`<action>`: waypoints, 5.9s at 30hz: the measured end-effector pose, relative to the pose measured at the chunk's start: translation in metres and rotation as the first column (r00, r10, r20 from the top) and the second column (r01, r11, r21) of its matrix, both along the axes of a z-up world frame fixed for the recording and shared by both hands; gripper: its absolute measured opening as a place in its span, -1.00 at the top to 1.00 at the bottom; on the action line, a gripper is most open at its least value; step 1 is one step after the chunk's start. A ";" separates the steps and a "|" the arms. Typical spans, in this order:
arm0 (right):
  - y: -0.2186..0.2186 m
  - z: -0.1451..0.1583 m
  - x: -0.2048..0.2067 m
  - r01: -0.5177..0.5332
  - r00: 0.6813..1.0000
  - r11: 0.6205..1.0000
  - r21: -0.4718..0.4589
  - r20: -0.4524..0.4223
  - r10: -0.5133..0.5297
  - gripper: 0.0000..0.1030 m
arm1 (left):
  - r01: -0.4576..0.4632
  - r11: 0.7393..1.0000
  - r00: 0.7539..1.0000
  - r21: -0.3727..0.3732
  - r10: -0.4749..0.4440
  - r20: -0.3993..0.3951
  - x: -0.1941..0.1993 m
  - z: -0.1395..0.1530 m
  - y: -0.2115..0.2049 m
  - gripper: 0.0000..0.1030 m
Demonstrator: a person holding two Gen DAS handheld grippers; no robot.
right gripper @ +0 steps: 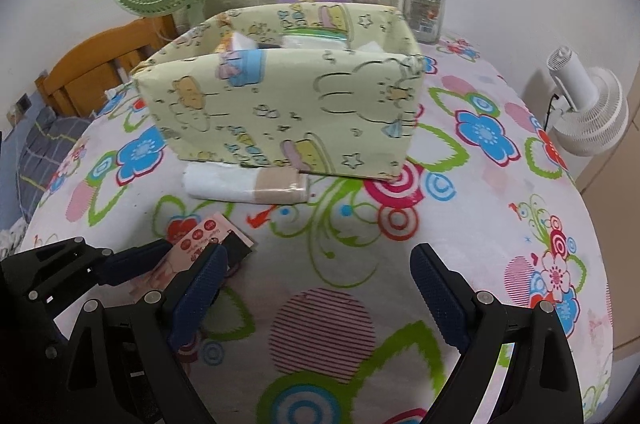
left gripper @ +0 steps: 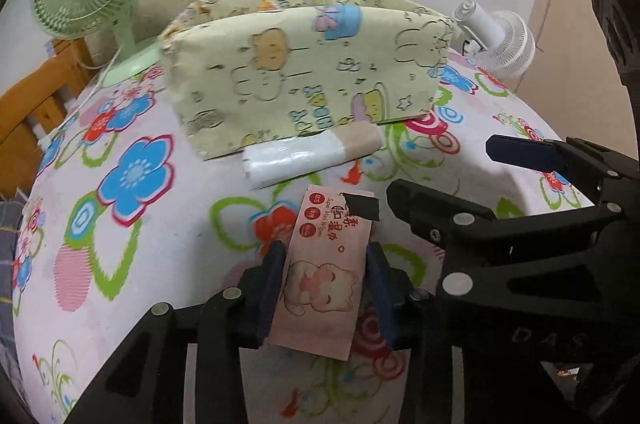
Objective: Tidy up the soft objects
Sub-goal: 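Grasp the pink packet with the left tool while the right tool grasps the white roll, then lift the pink packet and white roll up over the box with both tools, then lower the pink packet and white roll into the box and open both tools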
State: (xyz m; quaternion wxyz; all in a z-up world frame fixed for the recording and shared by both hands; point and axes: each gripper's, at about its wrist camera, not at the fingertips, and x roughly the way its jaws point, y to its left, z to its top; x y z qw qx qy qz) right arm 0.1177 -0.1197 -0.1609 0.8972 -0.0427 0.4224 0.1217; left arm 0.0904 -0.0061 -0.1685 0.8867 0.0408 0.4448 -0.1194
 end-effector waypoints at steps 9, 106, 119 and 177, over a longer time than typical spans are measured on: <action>0.022 -0.001 0.003 -0.025 1.000 1.000 0.008 -0.003 0.025 -0.83 | -0.057 0.998 0.998 0.018 0.057 0.008 -0.003 0.002 0.025 0.19; -0.003 0.047 -0.015 0.087 0.991 0.995 0.044 0.094 -0.091 -0.79 | -0.100 0.995 0.989 0.006 0.099 0.106 -0.005 0.051 -0.012 0.19; -0.016 0.080 -0.027 0.081 0.986 0.995 0.060 0.143 -0.089 -0.79 | -0.090 0.996 0.983 0.011 0.087 0.161 -0.018 0.084 -0.025 0.19; -0.014 0.159 0.044 0.054 0.952 0.997 0.057 0.297 -0.069 -0.79 | -0.060 0.998 0.963 0.021 0.052 0.264 0.064 0.155 -0.033 0.19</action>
